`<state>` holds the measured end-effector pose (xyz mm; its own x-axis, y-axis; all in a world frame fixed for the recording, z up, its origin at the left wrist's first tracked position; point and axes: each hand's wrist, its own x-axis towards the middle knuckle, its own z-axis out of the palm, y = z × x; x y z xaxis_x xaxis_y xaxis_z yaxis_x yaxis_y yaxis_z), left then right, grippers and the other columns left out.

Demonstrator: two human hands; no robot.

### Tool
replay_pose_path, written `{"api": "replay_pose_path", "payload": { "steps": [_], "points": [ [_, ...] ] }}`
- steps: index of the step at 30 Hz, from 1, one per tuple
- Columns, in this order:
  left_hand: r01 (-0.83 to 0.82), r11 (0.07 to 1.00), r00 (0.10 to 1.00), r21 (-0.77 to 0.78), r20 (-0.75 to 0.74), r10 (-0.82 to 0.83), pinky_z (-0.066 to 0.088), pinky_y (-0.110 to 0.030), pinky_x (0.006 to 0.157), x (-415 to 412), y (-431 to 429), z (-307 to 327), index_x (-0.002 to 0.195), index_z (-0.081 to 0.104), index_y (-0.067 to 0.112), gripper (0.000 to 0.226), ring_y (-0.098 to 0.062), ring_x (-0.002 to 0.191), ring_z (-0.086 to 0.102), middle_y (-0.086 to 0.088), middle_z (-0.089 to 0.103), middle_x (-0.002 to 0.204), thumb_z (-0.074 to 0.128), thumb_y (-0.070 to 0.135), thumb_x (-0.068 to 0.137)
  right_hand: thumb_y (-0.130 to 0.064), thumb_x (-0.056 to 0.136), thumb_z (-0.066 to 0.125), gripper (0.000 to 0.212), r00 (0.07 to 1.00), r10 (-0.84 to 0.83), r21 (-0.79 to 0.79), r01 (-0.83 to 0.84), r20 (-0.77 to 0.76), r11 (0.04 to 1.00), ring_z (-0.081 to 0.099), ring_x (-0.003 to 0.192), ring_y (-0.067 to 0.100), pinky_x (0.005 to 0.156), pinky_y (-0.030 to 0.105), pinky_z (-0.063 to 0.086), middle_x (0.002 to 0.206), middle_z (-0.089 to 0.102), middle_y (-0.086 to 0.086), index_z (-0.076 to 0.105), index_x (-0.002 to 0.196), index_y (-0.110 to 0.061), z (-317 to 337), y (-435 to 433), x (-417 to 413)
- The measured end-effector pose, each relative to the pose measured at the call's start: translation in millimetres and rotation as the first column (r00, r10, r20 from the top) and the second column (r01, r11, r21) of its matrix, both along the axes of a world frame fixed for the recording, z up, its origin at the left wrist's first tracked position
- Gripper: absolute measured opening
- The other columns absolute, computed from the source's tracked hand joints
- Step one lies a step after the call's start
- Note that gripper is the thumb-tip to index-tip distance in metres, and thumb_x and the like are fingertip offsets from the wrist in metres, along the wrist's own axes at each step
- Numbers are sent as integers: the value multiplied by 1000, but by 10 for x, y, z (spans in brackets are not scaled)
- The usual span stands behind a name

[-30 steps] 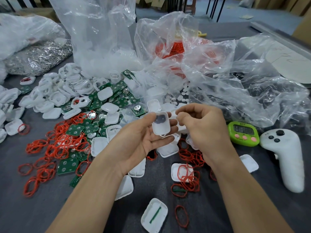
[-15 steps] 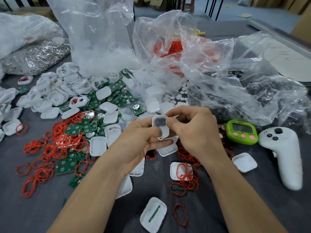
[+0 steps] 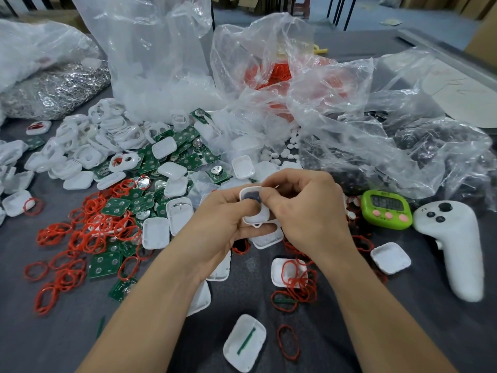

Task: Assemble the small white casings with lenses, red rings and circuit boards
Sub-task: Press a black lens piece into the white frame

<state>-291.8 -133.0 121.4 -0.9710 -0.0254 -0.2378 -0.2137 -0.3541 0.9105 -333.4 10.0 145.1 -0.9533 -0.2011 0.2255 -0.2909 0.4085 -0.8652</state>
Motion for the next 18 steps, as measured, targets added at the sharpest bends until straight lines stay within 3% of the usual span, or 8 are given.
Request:
{"api": "replay_pose_path", "payload": {
  "steps": [7,11,14,18],
  "points": [
    [11,996,1000,87,12,-13,63,-35,76,2,-29,19,96,82,9,34,-24,90,77,-15,78,99,52,-5,96,-22,85,79,13,1000,-13,-10,14,24,1000,68,61,1,53,13,50,64,71,-17,78,74,-29,-17,24,-32],
    [84,969,995,233,37,-96,63,-36,77,24,-80,76,111,78,7,27,-29,103,75,-16,75,115,62,16,93,-22,85,77,12,997,-34,-66,39,62,997,71,61,2,57,20,56,65,73,-16,77,76,-31,-20,47,-56],
    [67,945,992,321,81,-98,64,-38,81,14,-124,110,126,68,1,47,-31,113,71,-22,69,127,54,33,95,-27,85,73,7,993,-89,-117,97,72,988,69,57,2,55,25,54,66,73,-15,78,81,-31,-32,70,-86],
    [-49,910,990,412,144,-12,63,-42,86,7,-194,124,126,67,0,57,-32,109,72,-24,69,126,35,42,106,-25,85,72,11,984,-166,-129,174,68,976,66,56,6,60,30,54,66,73,-13,79,80,-32,-45,114,-167]
  ]
}}
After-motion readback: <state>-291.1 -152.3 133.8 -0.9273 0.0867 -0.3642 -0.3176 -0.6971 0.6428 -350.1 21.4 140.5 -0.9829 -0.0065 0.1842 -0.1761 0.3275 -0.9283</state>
